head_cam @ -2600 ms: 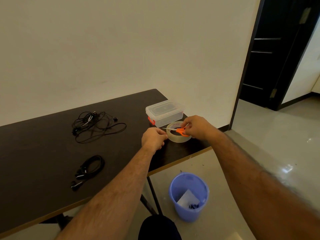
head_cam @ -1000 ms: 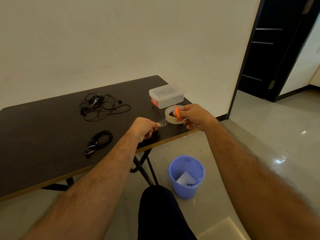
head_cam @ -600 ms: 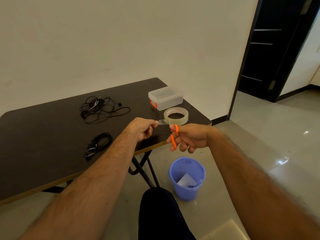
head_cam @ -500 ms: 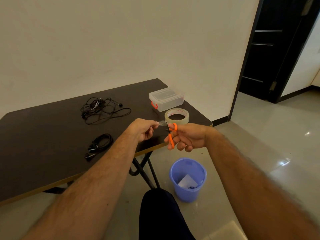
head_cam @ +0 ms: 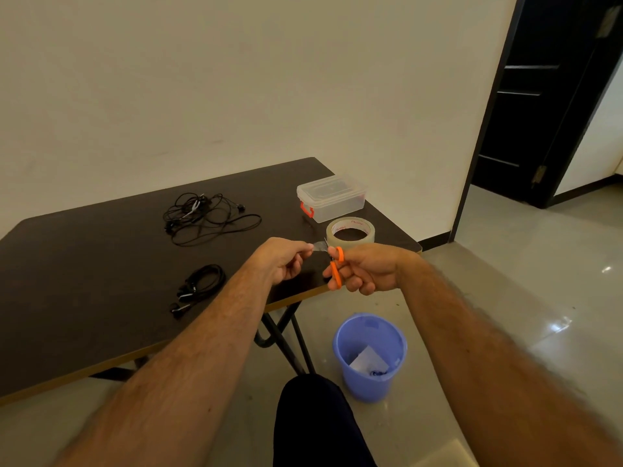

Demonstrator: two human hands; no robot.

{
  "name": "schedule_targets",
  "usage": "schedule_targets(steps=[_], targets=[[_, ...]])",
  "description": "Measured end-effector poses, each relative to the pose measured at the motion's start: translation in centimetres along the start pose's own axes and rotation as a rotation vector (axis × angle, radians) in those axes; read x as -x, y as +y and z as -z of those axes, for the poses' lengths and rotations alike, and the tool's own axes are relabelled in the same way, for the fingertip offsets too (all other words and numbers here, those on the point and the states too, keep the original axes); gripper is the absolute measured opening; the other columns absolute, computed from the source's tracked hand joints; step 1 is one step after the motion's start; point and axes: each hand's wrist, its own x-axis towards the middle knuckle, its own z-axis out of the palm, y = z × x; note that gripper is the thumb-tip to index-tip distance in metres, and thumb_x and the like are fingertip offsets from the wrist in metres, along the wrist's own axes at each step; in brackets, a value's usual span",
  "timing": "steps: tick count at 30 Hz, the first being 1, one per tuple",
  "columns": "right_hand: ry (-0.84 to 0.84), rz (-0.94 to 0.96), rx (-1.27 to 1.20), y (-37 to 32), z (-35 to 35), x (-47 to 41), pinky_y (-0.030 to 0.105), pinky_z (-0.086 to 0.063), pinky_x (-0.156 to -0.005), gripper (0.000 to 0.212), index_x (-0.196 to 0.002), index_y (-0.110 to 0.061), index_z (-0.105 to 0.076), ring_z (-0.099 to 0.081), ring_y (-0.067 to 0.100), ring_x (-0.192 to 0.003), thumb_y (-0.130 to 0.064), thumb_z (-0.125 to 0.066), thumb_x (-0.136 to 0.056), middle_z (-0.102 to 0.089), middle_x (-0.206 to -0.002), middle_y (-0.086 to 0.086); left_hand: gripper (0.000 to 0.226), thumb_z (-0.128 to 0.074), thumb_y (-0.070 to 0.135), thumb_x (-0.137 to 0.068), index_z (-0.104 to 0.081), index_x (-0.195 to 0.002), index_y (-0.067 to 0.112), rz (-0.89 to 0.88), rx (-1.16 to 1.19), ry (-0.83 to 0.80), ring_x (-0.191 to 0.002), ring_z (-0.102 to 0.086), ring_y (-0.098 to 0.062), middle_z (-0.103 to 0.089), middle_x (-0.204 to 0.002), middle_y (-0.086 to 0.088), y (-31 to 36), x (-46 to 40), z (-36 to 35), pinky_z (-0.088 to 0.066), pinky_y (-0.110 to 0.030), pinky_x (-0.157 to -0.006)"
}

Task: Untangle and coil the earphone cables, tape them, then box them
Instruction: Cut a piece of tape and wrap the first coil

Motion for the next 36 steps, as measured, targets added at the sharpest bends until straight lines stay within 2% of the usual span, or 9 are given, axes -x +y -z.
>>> schedule_targets(steps=[11,17,20,23,26,29,31,33,36], targets=[[0.075,0.003,0.063,-0.6,-0.1,-0.2,0.016,-0.038,-0.044,0.048,-0.119,0.001,-0.06,-0.044,0.006,-0.051,-0.042,-0.05,-0.1,-0.065,-0.08,0.005,0.007,-0.068,0.014,-0.09,-0.069,-0.085,0.009,-0.05,-0.115,0.059,-0.048,-0.045,-0.004,-0.058,-0.066,0.002,-0.2,0.0,0.1,-0.038,-0.013,-0.041],[0.169,-0.011,0.144,-0.7,-0.5,-0.4,0.019,-0.04,-0.049,0.041,-0.114,0.001,-0.065,-0.045,0.005,-0.05,-0.036,-0.057,-0.098,-0.068,-0.077,0.005,0.005,-0.067,0.011,-0.091,-0.069,-0.087,0.008,-0.162,-0.222,0.101,-0.054,-0.046,-0.006,-0.059,-0.075,-0.003,-0.6,-0.3,0.1,-0.042,-0.016,-0.046],[0.228,-0.007,0.248,-1.3,-0.9,-0.1,0.02,-0.044,-0.053,0.035,-0.105,-0.001,-0.068,-0.047,0.006,-0.052,-0.034,-0.061,-0.095,-0.07,-0.073,0.004,0.008,-0.065,0.011,-0.092,-0.07,-0.086,0.01,-0.232,-0.305,0.131,-0.061,-0.051,-0.011,-0.061,-0.08,-0.006,-1.0,-0.7,0.2,-0.048,-0.021,-0.054],[0.327,-0.018,0.433,-2.2,-1.5,-0.1,0.023,-0.048,-0.056,0.034,-0.101,-0.001,-0.071,-0.049,0.009,-0.054,-0.033,-0.063,-0.094,-0.072,-0.071,0.003,0.008,-0.065,0.015,-0.092,-0.072,-0.088,0.013,-0.294,-0.424,0.194,-0.069,-0.056,-0.015,-0.067,-0.088,-0.007,-1.2,-1.3,0.3,-0.057,-0.033,-0.072],[0.407,-0.055,0.615,-2.9,-2.0,-0.2,0.028,-0.051,-0.068,0.031,-0.1,-0.005,-0.072,-0.055,0.015,-0.066,-0.033,-0.062,-0.095,-0.072,-0.078,0.002,0.009,-0.063,0.02,-0.094,-0.072,-0.094,0.016,-0.328,-0.539,0.253,-0.071,-0.06,-0.013,-0.067,-0.09,-0.002,-1.3,-1.5,0.2,-0.059,-0.036,-0.082],[0.402,-0.187,0.809,-4.1,-2.5,0.1,0.034,-0.051,-0.093,0.021,-0.093,-0.013,-0.066,-0.062,0.016,-0.08,-0.034,-0.061,-0.096,-0.071,-0.095,0.002,0.009,-0.063,0.022,-0.094,-0.071,-0.096,0.017,-0.35,-0.48,0.324,-0.069,-0.061,-0.012,-0.065,-0.089,-0.001,-1.5,-1.7,0.0,-0.059,-0.037,-0.081],[0.477,-0.265,0.96,-4.7,-3.0,0.0,0.037,-0.046,-0.104,0.037,-0.117,-0.009,-0.058,-0.066,0.021,-0.097,-0.036,-0.065,-0.093,-0.066,-0.114,0.008,0.012,-0.063,0.023,-0.094,-0.071,-0.095,0.013,-0.346,-0.334,0.348,-0.07,-0.062,-0.013,-0.067,-0.088,-0.004,-1.6,-1.9,-0.2,-0.06,-0.039,-0.081],[0.575,-0.305,1.038,-4.8,-3.3,-0.3,0.041,-0.047,-0.105,0.064,-0.139,-0.007,-0.042,-0.061,0.028,-0.116,-0.035,-0.07,-0.089,-0.058,-0.131,0.014,0.015,-0.065,0.023,-0.093,-0.071,-0.097,0.01,-0.311,-0.162,0.33,-0.072,-0.063,-0.014,-0.068,-0.086,-0.006,-1.5,-2.0,-0.6,-0.061,-0.04,-0.08],[0.627,-0.28,1.087,-4.7,-3.6,-0.7,0.041,-0.049,-0.102,0.072,-0.143,-0.009,-0.039,-0.057,0.031,-0.12,-0.033,-0.075,-0.085,-0.054,-0.135,0.015,0.011,-0.069,0.022,-0.091,-0.07,-0.096,0.012,-0.276,-0.039,0.298,-0.078,-0.066,-0.016,-0.069,-0.089,-0.007,-1.6,-1.9,-1.4,-0.061,-0.038,-0.08]])
